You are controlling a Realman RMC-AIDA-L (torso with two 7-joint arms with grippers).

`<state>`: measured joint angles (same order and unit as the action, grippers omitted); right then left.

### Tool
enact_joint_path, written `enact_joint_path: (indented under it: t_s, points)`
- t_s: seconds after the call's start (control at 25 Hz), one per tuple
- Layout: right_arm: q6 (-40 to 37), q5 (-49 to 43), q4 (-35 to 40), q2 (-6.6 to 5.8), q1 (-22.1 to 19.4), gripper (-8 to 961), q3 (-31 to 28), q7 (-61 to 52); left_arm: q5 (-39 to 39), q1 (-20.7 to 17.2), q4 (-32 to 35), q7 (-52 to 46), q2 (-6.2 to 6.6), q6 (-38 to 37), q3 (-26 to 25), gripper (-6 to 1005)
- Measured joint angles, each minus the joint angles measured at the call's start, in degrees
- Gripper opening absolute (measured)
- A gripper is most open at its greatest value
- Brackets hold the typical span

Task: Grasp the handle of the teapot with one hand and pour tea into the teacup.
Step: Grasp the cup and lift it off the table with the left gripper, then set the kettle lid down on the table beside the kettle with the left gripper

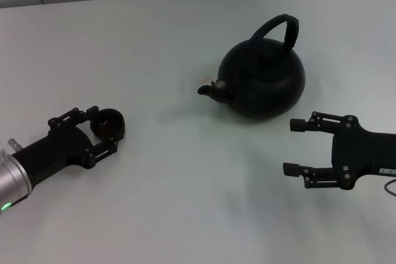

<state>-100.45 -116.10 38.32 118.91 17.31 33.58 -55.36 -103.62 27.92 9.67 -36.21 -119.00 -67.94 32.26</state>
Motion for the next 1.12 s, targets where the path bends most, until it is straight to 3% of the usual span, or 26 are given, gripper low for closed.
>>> enact_joint_path:
  t_s: [0.4,0.76,1.12]
  points:
    - [0.0,0.0,-0.1,0.0,0.0,816,-0.6,0.0,0.0,0.4,0.0,-0.1,-0.03,-1.5,0.0,697]
    - [-0.4,0.4,-0.1,0.0,-0.2,815,-0.7,0.0,0.1,7.9,-7.4,2.9,-0.1,-1.7,0.8,712]
    - [-0.6,1.2,-0.2,0.0,-0.5,815,-0.7,0.0,0.1,9.4,-9.5,4.4,-0.17,-0.9,0.4,727]
